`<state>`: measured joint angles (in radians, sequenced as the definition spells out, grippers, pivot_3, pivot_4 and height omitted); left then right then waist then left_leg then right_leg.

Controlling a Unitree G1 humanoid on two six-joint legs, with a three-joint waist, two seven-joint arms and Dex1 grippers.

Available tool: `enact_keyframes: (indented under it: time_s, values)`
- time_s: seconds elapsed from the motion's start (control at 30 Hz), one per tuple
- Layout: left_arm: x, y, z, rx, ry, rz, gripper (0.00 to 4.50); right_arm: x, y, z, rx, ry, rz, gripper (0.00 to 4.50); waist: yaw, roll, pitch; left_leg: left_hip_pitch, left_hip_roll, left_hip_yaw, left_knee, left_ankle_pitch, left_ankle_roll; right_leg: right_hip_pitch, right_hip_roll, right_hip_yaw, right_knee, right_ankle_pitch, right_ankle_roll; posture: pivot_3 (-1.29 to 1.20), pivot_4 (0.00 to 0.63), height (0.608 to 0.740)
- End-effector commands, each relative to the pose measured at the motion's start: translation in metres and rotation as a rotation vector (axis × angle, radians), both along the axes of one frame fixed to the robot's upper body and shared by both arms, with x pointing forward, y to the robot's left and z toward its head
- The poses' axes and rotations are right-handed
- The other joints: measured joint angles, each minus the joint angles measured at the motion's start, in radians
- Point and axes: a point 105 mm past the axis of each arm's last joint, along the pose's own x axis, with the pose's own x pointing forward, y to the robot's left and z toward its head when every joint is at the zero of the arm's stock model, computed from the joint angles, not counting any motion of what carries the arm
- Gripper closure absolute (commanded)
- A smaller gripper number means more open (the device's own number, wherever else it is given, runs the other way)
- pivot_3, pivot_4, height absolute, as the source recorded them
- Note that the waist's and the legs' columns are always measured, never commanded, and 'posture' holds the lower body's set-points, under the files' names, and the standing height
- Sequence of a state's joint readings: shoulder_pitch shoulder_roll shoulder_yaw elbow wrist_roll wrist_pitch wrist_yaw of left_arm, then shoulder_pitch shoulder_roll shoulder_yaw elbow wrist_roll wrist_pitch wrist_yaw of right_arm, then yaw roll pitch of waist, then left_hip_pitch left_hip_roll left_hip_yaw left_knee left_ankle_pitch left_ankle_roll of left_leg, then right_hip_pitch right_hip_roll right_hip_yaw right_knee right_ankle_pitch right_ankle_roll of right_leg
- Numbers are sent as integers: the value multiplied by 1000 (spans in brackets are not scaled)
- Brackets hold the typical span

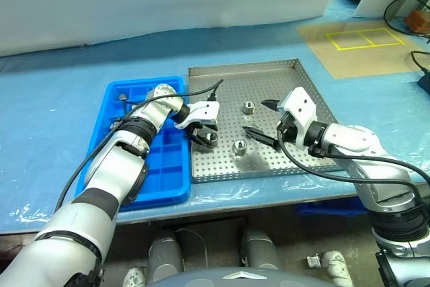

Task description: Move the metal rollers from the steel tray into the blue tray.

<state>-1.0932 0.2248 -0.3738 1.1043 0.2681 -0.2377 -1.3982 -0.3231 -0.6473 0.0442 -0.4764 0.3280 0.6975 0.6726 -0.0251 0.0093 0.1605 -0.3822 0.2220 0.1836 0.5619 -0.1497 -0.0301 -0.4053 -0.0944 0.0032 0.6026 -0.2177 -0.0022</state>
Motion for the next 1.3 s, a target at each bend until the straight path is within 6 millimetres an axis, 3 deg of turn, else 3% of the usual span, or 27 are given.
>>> enact_keyframes:
  time_s: [0.03, 0.13, 0.37, 0.43, 0.53, 0.6, 0.67, 0.77, 0.9, 1.0, 1.1, 1.3]
  values:
    - [-5, 15, -13, 97, 33, -25, 1536, 1, 2, 9, 3, -48, 6, 0, -15, -5, 3, -3, 1, -1, 0, 0, 0, -3, 0, 0, 0, 0, 0, -543, 150, 740]
    - [-4, 25, -18, 160, 13, -24, 1536, 1, 3, 9, 6, -49, 4, 0, -30, -6, 3, -7, 2, -2, -2, 1, -1, -7, 2, -1, 0, 4, -6, -543, 150, 740]
    - [1, 29, -19, 169, -7, 6, 1536, 2, 4, 9, 12, -53, 3, 0, -41, -6, 3, -6, 1, -1, -4, 1, -1, -8, 2, -1, 0, 4, -5, -539, 150, 740]
    - [0, 28, -18, 159, -9, -11, 1536, 2, 4, 9, 13, -55, 3, 0, -42, -7, 3, -6, 1, -1, -2, 1, -1, -7, 2, -1, 0, 0, 1, -537, 150, 740]
    - [3, 28, -15, 143, -27, 4, 2075, 3, 4, 10, 13, -58, 3, 0, -44, -7, 3, -5, 1, -1, -1, 1, -1, -7, 2, 0, 0, 0, 2, -535, 150, 740]
    - [7, 25, -13, 127, -42, 41, 2660, 3, 4, 10, 13, -59, 4, 0, -44, -7, 3, -5, 1, -1, -1, 1, -1, -7, 2, 0, 1, 0, 2, -532, 150, 740]
    - [8, 25, -10, 114, -51, 33, 2739, 4, 5, 10, 13, -60, 5, 0, -43, -7, 3, -5, 1, -1, -2, 1, -1, -7, 2, 0, 1, 0, 2, -527, 150, 740]
    - [9, 20, -2, 61, -40, 42, 2739, 4, 5, 10, 13, -59, 8, 0, -43, -7, 3, -5, 1, -1, -1, 1, -1, -7, 2, 0, 1, 0, 2, -520, 150, 740]
    - [14, 6, 24, -97, -88, 49, 2739, 5, 8, 10, 19, -57, 23, 0, -42, -8, 4, -7, 1, -2, -1, 1, -1, -9, 2, 0, 1, 0, 2, -498, 150, 740]
    - [9, 2, 51, -248, -41, 32, 2739, 5, 11, 12, 28, -55, 50, 0, -40, -9, 5, -21, 1, -2, 0, 1, -2, -21, 2, 0, 2, 7, -6, -470, 150, 740]
    - [-4, 13, 64, -316, -11, -19, 2739, 5, 16, 14, 34, -45, 92, 0, -40, -10, 5, -26, 2, -2, -2, 2, 0, -27, 2, -1, 2, 7, -7, -414, 150, 740]
    - [-31, 68, 77, -356, 18, 51, 2739, 10, 39, 17, 37, -22, 254, 0, -28, -9, 6, -26, 6, -2, -11, 4, -1, -32, 6, -3, 4, 6, -8, -269, 150, 740]
